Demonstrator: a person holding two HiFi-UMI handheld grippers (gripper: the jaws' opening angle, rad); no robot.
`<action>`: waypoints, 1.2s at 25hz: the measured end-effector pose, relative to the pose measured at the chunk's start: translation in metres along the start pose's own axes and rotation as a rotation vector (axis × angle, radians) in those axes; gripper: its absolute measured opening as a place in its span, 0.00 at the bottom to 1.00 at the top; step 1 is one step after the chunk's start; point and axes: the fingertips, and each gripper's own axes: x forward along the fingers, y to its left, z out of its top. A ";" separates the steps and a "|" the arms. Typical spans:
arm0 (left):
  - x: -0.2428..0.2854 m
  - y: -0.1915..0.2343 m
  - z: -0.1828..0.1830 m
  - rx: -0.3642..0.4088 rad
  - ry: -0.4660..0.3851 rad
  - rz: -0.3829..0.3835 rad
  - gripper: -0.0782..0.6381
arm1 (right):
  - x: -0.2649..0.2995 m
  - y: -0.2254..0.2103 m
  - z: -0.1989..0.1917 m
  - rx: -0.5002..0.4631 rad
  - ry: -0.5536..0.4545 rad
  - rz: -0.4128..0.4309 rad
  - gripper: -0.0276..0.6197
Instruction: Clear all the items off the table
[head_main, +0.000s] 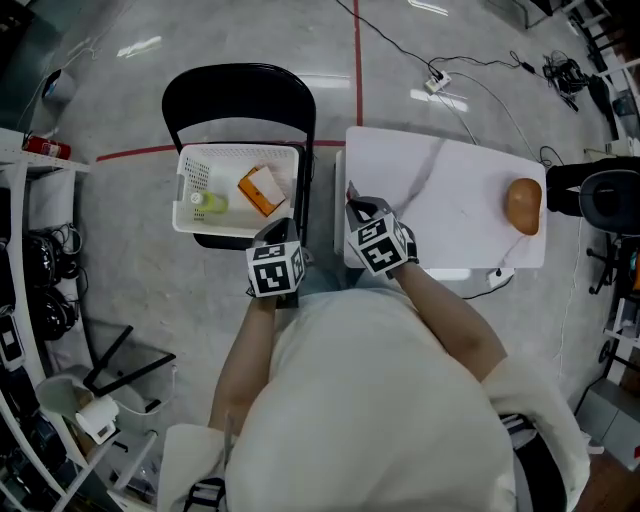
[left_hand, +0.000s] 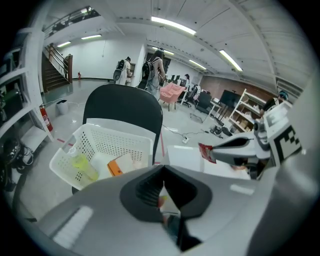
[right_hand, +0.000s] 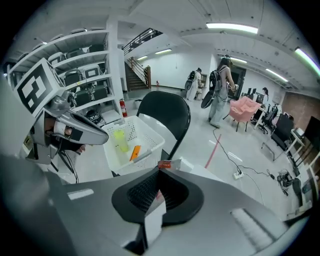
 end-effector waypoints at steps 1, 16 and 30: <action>-0.002 0.005 -0.001 -0.008 -0.002 0.007 0.12 | 0.004 0.005 0.004 -0.010 -0.001 0.010 0.04; -0.018 0.085 -0.012 -0.141 -0.012 0.110 0.12 | 0.059 0.073 0.063 -0.124 -0.001 0.147 0.04; -0.025 0.147 -0.028 -0.260 -0.008 0.185 0.12 | 0.113 0.141 0.093 -0.214 0.044 0.273 0.04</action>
